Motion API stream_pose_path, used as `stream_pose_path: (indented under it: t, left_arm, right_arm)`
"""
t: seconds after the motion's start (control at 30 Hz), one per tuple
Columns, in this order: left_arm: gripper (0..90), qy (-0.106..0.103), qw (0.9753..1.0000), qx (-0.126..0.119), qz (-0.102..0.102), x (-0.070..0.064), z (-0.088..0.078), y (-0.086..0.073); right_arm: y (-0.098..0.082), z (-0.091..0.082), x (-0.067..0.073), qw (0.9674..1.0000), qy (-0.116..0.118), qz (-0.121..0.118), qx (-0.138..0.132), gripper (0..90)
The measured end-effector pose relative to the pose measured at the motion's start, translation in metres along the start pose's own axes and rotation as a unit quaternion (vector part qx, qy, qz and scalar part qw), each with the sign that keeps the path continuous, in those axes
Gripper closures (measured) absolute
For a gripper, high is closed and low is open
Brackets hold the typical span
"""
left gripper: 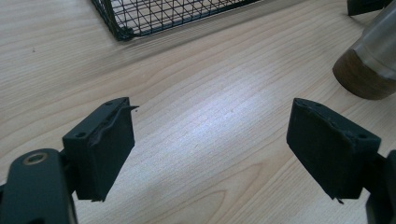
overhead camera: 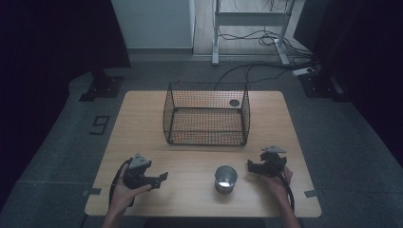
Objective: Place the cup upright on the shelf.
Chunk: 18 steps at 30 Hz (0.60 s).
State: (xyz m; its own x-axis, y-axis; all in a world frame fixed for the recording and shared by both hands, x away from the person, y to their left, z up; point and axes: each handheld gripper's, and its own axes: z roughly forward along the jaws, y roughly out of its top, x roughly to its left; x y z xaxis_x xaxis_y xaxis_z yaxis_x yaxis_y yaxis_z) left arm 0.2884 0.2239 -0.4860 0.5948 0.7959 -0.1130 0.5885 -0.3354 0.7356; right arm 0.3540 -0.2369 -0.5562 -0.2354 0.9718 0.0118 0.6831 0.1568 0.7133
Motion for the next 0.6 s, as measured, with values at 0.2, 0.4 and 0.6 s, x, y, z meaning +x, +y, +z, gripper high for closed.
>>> stream_pose_path:
  t: [0.2,0.4,0.6]
  left_arm:
    - [15.5,0.000,1.0000,0.002,0.002,-0.0006,0.0009,0.0000]
    - [15.5,-0.003,1.0000,-0.002,0.004,-0.0018,-0.0005,0.0007]
    - [15.5,-0.006,1.0000,-0.001,0.004,-0.0025,0.0007,0.0009]
  right_arm:
    - [-0.0002,-0.0004,0.0004,1.0000,-0.005,0.006,0.000,0.0]
    - [-0.0009,-0.0019,0.0002,0.9997,-0.017,0.016,-0.007,4.6]
    - [-0.0020,-0.0069,-0.0042,0.9990,-0.027,0.032,-0.015,10.3]
